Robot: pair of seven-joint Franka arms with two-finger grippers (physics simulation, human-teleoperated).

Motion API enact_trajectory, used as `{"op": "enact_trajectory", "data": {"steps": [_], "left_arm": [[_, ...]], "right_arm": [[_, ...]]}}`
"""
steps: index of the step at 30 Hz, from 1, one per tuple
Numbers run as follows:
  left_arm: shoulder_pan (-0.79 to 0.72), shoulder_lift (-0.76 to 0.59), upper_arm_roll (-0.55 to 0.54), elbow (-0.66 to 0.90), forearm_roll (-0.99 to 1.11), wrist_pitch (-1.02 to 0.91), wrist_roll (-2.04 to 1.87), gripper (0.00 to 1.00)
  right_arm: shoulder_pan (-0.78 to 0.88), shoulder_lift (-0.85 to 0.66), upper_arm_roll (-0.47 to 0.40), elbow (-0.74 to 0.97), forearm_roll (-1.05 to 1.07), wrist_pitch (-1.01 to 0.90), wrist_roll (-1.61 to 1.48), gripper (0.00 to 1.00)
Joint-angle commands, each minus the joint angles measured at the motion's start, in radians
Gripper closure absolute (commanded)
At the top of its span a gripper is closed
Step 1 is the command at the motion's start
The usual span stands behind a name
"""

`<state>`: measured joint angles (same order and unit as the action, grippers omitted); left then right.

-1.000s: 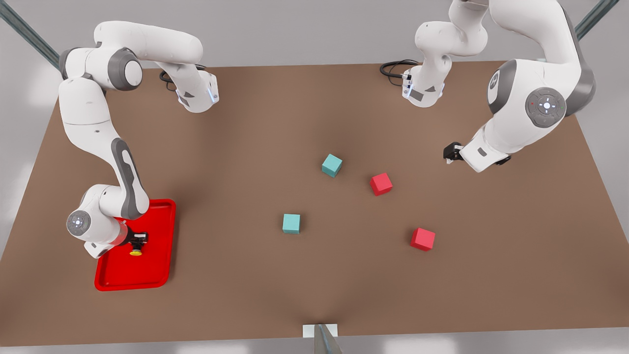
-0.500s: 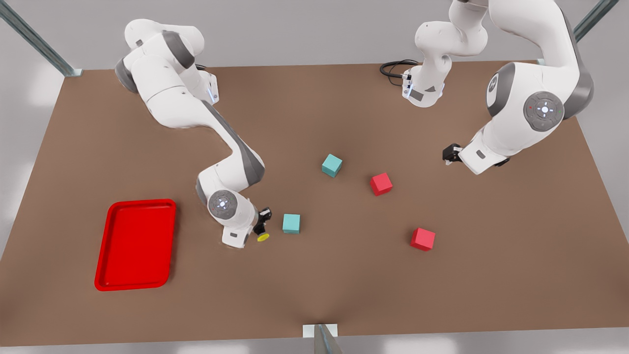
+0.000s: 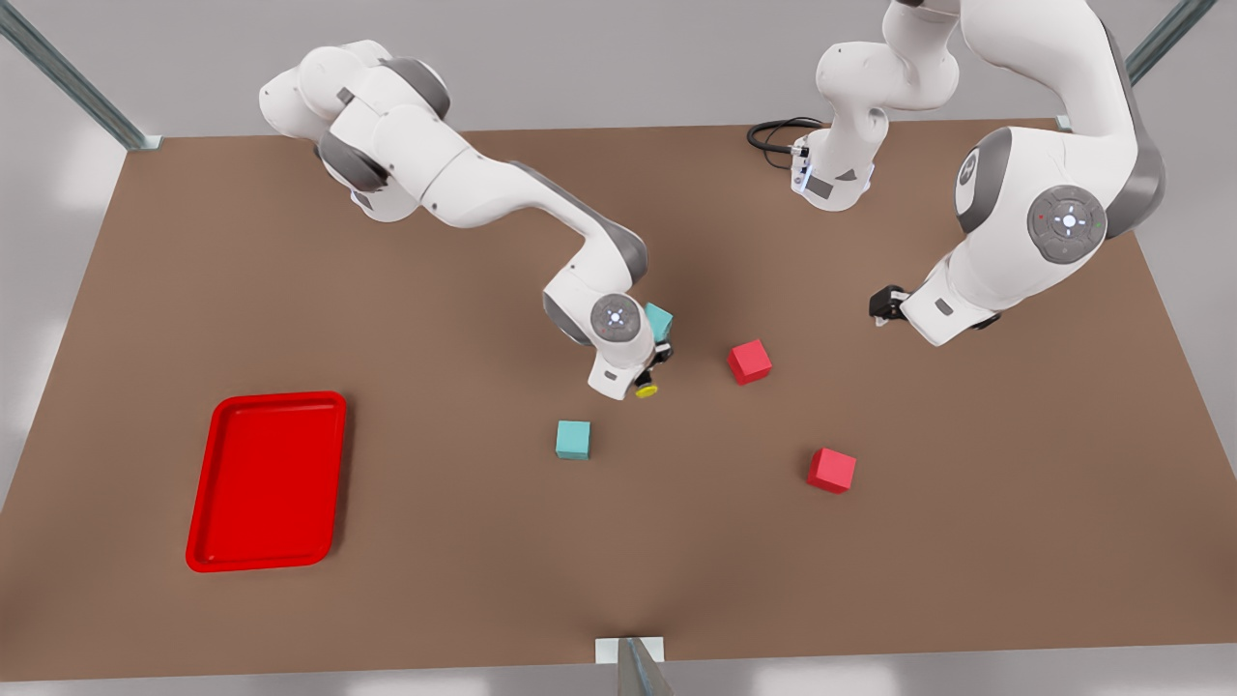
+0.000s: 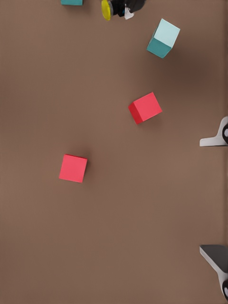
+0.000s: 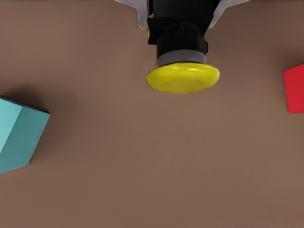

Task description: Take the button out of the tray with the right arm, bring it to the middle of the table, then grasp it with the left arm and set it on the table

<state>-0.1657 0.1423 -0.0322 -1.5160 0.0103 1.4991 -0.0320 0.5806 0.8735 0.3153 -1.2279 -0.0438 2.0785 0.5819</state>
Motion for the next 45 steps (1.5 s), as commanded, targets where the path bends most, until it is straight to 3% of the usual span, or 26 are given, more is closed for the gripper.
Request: {"op": "enact_trajectory", "data": {"steps": [1,7,10,14,15,16,20,21,23,25,27,29,31,33,35,37,39,43,45], "left_arm": [[0.0,0.0,0.0,0.0,0.0,0.0,0.0,0.0],[0.0,-0.001,0.0,0.0,0.0,-0.002,-0.002,0.0],[0.0,0.0,0.0,0.0,0.0,0.0,0.0,0.0],[0.002,0.0,0.0,0.0,0.0,0.0,0.0,0.0],[0.002,0.0,0.0,0.0,0.0,0.0,0.0,0.0],[0.002,0.0,0.0,0.0,0.0,0.0,0.0,0.0],[0.0,0.0,0.0,0.0,0.002,-0.002,-0.002,0.0],[0.0,0.0,0.0,0.0,0.0,-0.002,-0.002,0.0],[-0.006,0.019,-0.002,0.0,-0.004,0.003,-0.009,0.0],[-0.119,0.111,-0.008,0.034,-0.105,0.033,-0.394,0.0],[-0.29,0.318,-0.008,0.177,-0.105,0.148,-0.889,0.0],[-0.422,0.456,-0.009,0.197,-0.108,0.381,-1.215,0.0],[-0.475,0.562,-0.009,0.197,-0.108,0.507,-1.393,0.0],[-0.483,0.609,-0.008,0.195,-0.104,0.543,-1.454,0.0],[-0.489,0.614,-0.009,0.159,-0.006,0.625,-1.439,0.0],[-0.492,0.609,-0.025,0.128,0.132,0.629,-1.37,0.0],[-0.491,0.602,-0.054,0.062,0.246,0.751,-1.323,0.0],[-0.489,0.603,-0.055,-0.039,0.246,0.984,-1.221,0.0],[-0.488,0.603,-0.058,-0.047,0.238,0.994,-1.218,0.0]], "right_arm": [[-0.001,0.021,-0.001,0.001,-0.01,0.132,0.515,0.55],[0.033,0.084,-0.025,0.005,-0.013,0.166,0.516,0.55],[0.059,0.125,-0.039,0.015,-0.013,0.282,0.504,0.55],[0.061,0.128,-0.051,0.004,-0.013,0.27,0.185,0.55],[0.061,0.128,-0.051,0.005,-0.011,0.262,0.162,0.47],[0.061,0.128,-0.053,0.005,-0.013,0.262,0.151,0.0],[0.068,0.118,-0.053,0.004,-0.004,0.259,0.136,0.0],[0.067,0.075,-0.05,0.004,0.005,0.166,0.133,0.0],[0.012,-0.134,-0.051,-0.002,0.107,-0.184,0.014,0.0],[-0.212,-0.384,-0.051,0.001,0.105,-0.604,-0.316,0.0],[-0.415,-0.436,-0.053,0.049,0.056,-0.852,-0.514,0.0],[-0.533,-0.435,-0.053,0.177,-0.042,-1.034,-0.533,0.0],[-0.633,-0.433,-0.042,0.209,-0.177,-1.032,-0.815,0.0],[-0.63,-0.435,-0.041,0.093,-0.176,-0.994,-0.849,0.0],[-0.64,-0.614,0.03,-0.259,-0.117,-0.752,-0.643,0.0],[-0.686,-0.62,0.028,-0.202,-0.038,-0.787,-0.634,0.0],[-0.682,-0.616,0.028,-0.183,-0.041,-0.787,-0.629,0.0],[-0.679,-0.616,0.028,-0.19,-0.047,-0.768,-0.629,0.0],[-0.683,-0.616,0.03,-0.193,-0.045,-0.768,-0.629,0.0]]}}
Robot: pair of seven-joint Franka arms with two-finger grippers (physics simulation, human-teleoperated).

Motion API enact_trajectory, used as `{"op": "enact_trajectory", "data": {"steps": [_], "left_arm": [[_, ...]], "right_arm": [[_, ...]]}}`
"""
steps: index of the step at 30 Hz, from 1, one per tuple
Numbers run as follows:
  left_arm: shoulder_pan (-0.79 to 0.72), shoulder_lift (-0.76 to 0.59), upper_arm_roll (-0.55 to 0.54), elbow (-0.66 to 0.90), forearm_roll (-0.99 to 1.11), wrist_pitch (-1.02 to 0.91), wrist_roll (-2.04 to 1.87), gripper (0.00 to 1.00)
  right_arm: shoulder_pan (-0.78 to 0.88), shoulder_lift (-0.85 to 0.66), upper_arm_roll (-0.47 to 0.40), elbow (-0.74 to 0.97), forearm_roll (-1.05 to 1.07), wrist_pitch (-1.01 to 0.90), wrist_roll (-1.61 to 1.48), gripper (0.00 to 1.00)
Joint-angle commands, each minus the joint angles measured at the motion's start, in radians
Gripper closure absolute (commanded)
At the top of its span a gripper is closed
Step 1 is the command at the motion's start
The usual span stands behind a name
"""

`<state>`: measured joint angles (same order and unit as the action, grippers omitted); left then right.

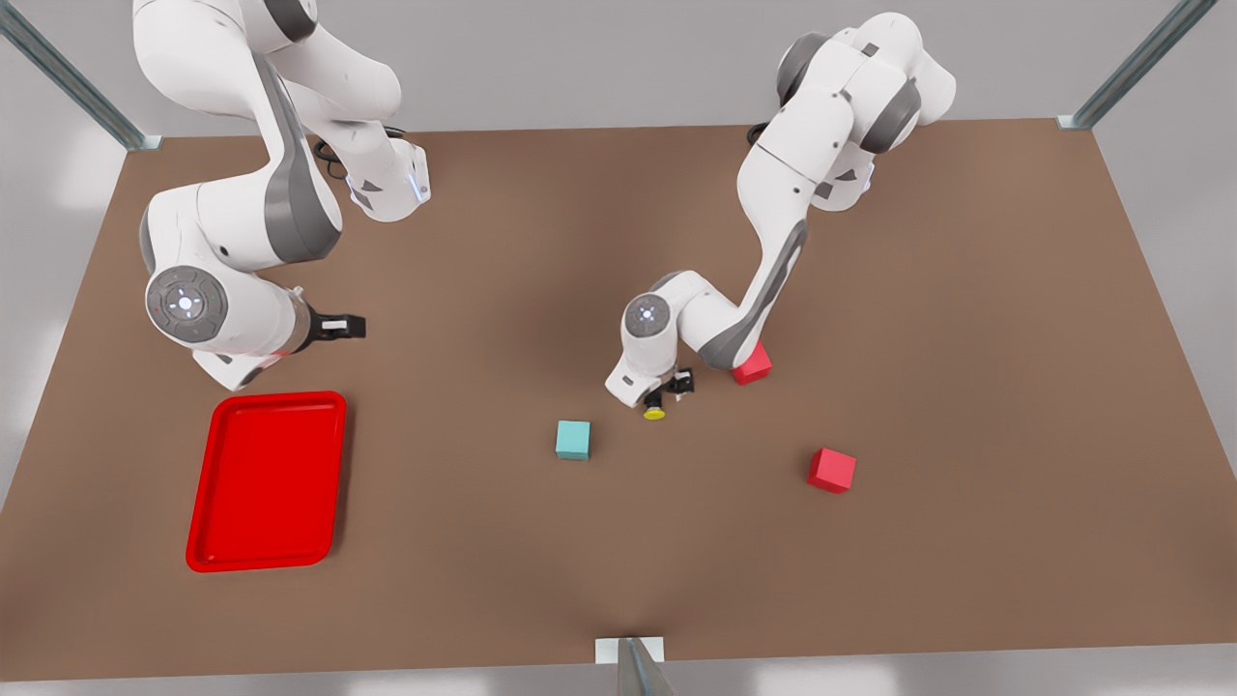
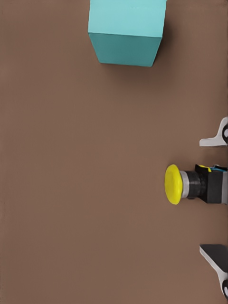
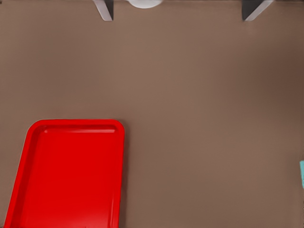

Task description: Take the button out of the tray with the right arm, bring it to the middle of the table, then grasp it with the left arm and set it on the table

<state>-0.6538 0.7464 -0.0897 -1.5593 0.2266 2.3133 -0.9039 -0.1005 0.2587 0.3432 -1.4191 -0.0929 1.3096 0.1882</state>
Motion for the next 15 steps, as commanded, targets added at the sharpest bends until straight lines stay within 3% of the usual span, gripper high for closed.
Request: {"op": "enact_trajectory", "data": {"steps": [1,11,15], "left_arm": [[0.002,-0.001,-0.002,-0.021,-0.004,0.179,-0.348,0.0],[0.002,0.002,-0.004,-0.081,-0.046,0.178,-0.251,0.0],[0.01,0.004,-0.004,-0.077,-0.047,0.104,0.046,0.0]], "right_arm": [[-0.005,-0.001,0.0,0.0,0.002,0.0,-0.236,0.0],[-0.005,-0.001,0.002,-0.007,0.004,0.007,-0.239,0.0],[0.005,-0.001,0.002,-0.024,0.004,0.007,-0.239,0.0]]}}
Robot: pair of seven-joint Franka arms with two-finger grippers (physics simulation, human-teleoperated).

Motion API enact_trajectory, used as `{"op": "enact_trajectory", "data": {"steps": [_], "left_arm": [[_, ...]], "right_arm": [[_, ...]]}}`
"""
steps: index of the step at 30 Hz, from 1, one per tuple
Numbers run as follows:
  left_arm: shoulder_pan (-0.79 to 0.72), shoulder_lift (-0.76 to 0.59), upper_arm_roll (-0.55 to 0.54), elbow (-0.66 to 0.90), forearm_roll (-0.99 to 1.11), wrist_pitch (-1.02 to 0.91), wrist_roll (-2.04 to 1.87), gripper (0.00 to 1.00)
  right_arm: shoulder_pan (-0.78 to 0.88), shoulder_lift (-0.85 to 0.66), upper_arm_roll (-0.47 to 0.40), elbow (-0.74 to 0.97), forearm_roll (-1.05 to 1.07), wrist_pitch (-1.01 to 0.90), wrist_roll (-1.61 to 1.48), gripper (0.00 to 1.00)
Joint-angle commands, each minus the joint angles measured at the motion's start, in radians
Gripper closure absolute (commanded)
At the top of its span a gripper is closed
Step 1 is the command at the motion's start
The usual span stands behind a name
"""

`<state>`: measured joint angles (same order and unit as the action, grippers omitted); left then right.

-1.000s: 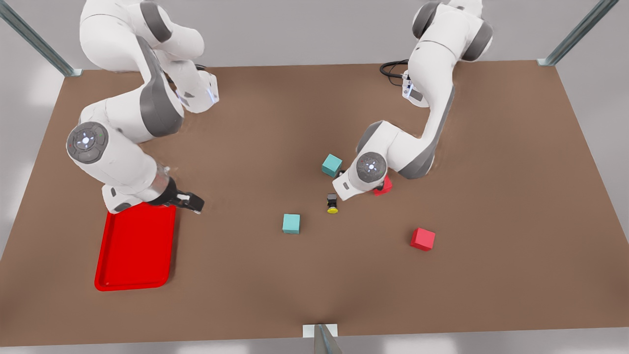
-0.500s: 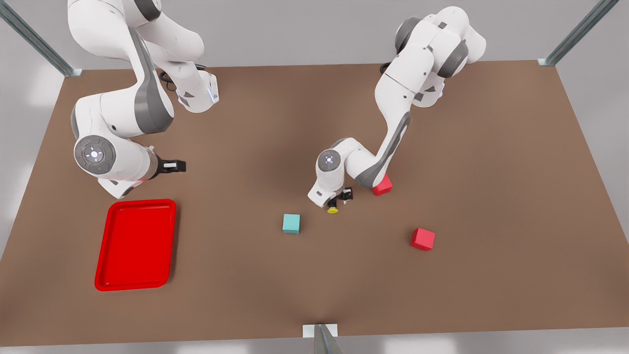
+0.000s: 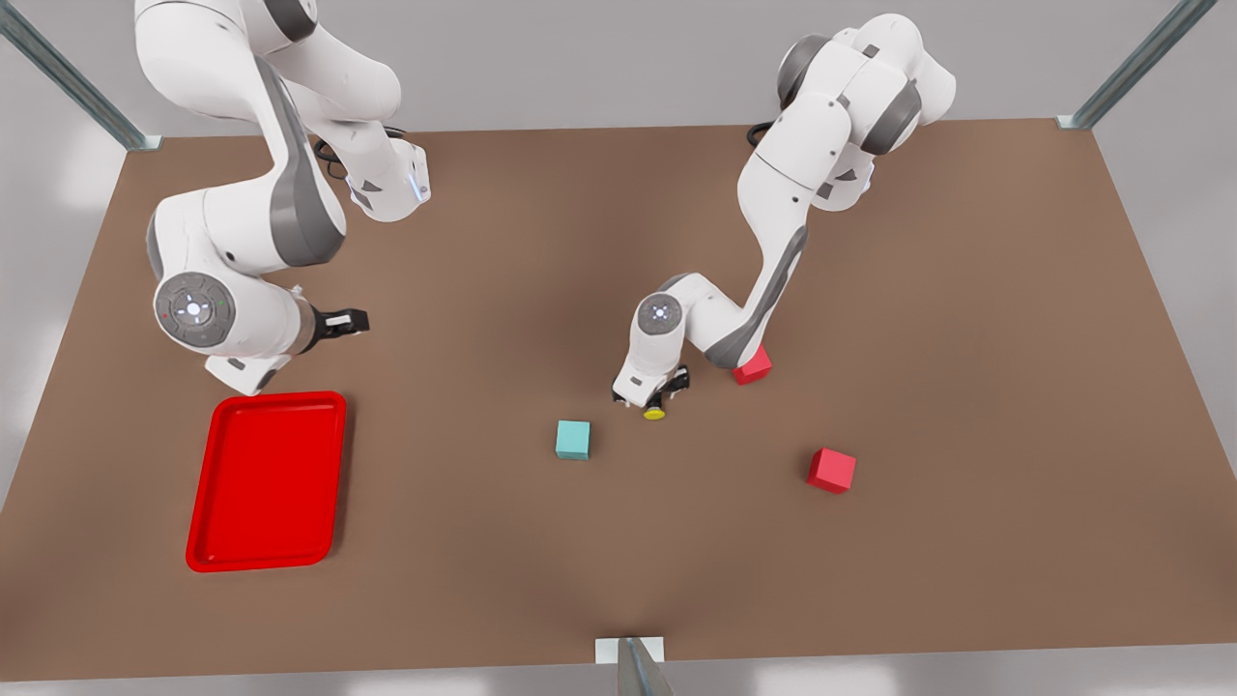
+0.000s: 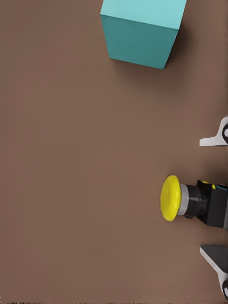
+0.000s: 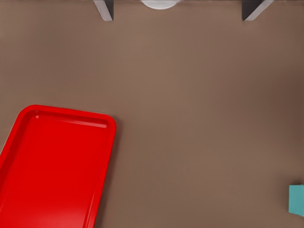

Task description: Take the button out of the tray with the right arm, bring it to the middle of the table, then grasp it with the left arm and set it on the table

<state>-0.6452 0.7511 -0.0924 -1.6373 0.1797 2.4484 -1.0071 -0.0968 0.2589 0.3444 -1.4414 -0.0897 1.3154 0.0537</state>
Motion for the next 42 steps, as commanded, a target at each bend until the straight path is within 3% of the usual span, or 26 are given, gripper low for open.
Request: {"op": "enact_trajectory", "data": {"steps": [1,15,16,17,21,25,42], "left_arm": [[0.001,-0.001,0.0,0.002,0.0,-0.031,0.15,0.0],[0.006,0.033,-0.001,0.02,-0.016,-0.04,0.252,0.0],[0.006,0.033,-0.001,0.02,-0.016,-0.04,0.252,0.04],[0.006,0.033,-0.001,0.02,-0.016,-0.04,0.252,0.19],[0.006,0.031,-0.001,0.037,-0.016,-0.065,0.252,0.3],[0.006,0.033,0.0,0.042,-0.045,-0.069,0.255,0.48],[0.006,0.033,0.002,0.073,-0.054,-0.104,0.252,0.51]], "right_arm": [[0.0,-0.001,0.001,-0.002,0.001,-0.001,-0.104,0.0],[-0.004,-0.007,0.001,0.003,0.001,-0.002,-0.101,0.0],[-0.004,-0.007,0.001,0.003,0.001,-0.004,-0.101,0.0],[-0.009,-0.007,0.001,0.003,0.001,-0.004,-0.101,0.0],[-0.015,-0.007,0.001,0.004,0.001,-0.002,-0.101,0.0],[-0.011,-0.007,0.001,0.004,0.001,-0.005,-0.101,0.0],[-0.067,-0.004,-0.004,0.015,-0.015,0.01,-0.112,0.0]]}}
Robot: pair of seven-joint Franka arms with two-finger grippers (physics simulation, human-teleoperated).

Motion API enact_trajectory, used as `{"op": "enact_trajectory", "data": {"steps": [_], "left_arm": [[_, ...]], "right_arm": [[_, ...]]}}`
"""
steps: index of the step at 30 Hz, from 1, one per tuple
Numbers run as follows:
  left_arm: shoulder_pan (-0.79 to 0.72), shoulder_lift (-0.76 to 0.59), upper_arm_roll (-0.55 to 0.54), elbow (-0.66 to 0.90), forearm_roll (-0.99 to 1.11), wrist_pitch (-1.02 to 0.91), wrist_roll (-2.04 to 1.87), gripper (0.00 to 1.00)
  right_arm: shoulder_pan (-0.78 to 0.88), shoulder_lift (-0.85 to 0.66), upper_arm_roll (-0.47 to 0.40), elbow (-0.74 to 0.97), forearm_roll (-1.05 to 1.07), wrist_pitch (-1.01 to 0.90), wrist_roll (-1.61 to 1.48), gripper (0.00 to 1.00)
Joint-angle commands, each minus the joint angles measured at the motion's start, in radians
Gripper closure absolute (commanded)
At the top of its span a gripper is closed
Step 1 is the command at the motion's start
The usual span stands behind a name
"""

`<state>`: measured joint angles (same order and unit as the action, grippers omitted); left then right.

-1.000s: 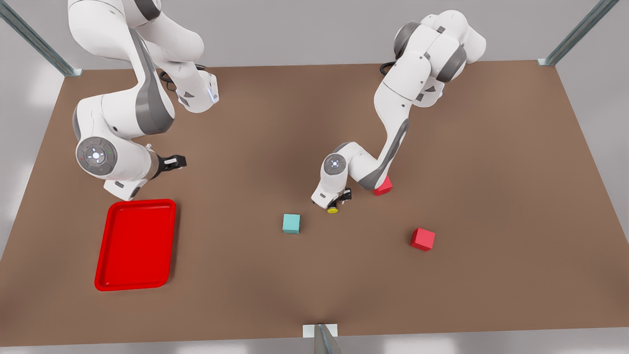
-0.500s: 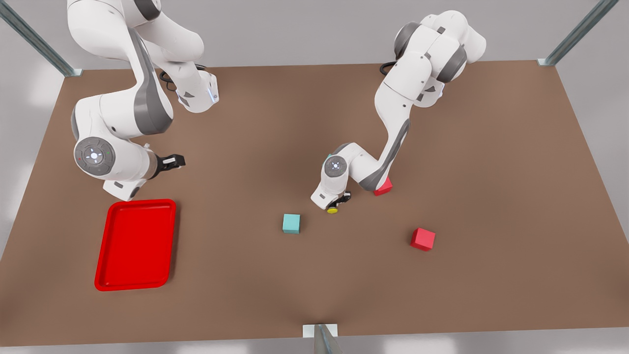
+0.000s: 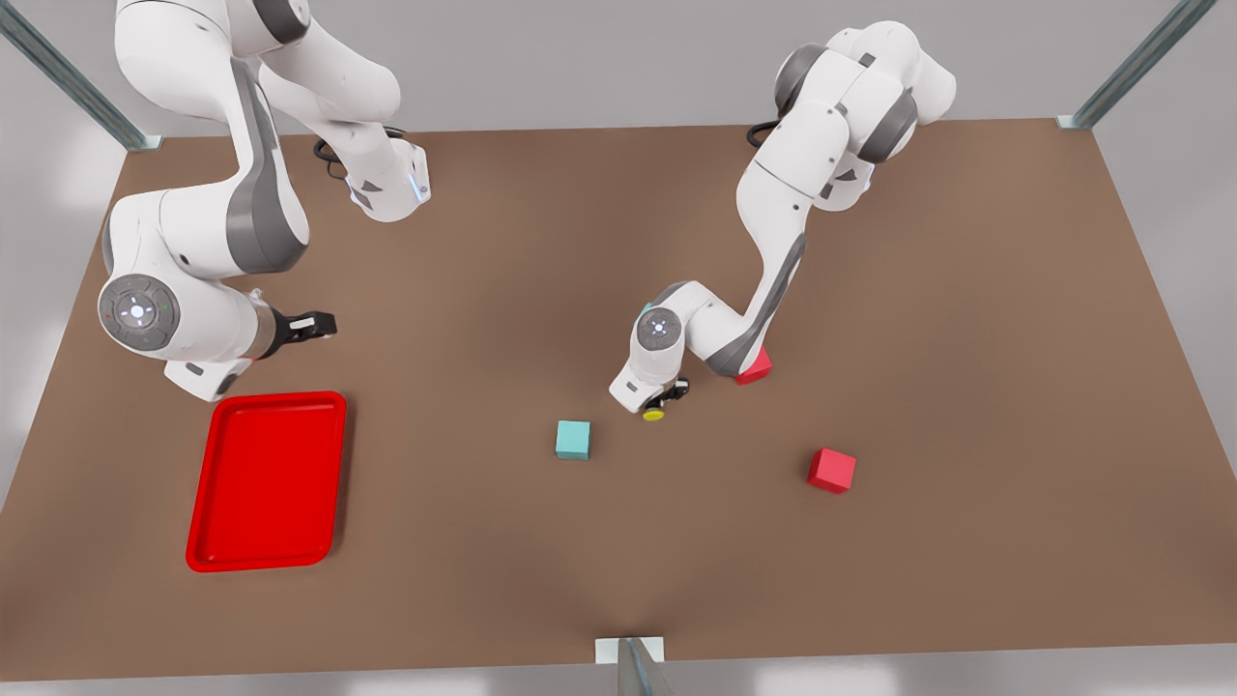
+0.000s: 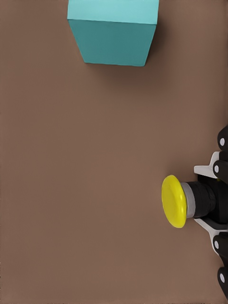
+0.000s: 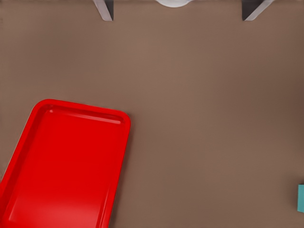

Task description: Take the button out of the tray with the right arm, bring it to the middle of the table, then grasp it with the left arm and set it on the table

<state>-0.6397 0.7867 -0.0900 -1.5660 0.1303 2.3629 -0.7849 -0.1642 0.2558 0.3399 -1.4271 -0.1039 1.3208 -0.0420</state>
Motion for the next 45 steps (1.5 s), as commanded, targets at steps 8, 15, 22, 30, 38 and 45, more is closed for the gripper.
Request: {"op": "enact_trajectory", "data": {"steps": [8,15,22,30,38,45], "left_arm": [[-0.087,-0.021,0.188,0.099,0.144,-0.068,-0.842,0.51],[-0.109,0.005,0.348,0.169,0.588,-0.313,-1.37,0.51],[-0.118,0.005,0.386,0.167,0.838,-0.964,-1.55,0.51],[-0.113,0.034,0.385,0.121,0.661,-1.234,-1.815,0.51],[-0.107,0.149,0.385,0.123,0.603,-1.212,-1.892,0.51],[-0.077,0.23,0.385,0.124,0.603,-1.14,-1.892,0.51]], "right_arm": [[-0.009,-0.001,0.001,0.001,0.0,0.006,-0.019,0.0],[-0.008,-0.003,0.005,0.005,0.0,0.005,-0.019,0.0],[0.002,-0.004,0.005,0.01,0.001,0.005,-0.007,0.0],[0.003,-0.004,0.007,0.01,0.0,0.006,-0.007,0.0],[-0.008,-0.003,0.005,0.011,-0.002,0.008,-0.007,0.0],[0.006,-0.004,0.007,0.01,-0.007,0.006,-0.007,0.0]]}}
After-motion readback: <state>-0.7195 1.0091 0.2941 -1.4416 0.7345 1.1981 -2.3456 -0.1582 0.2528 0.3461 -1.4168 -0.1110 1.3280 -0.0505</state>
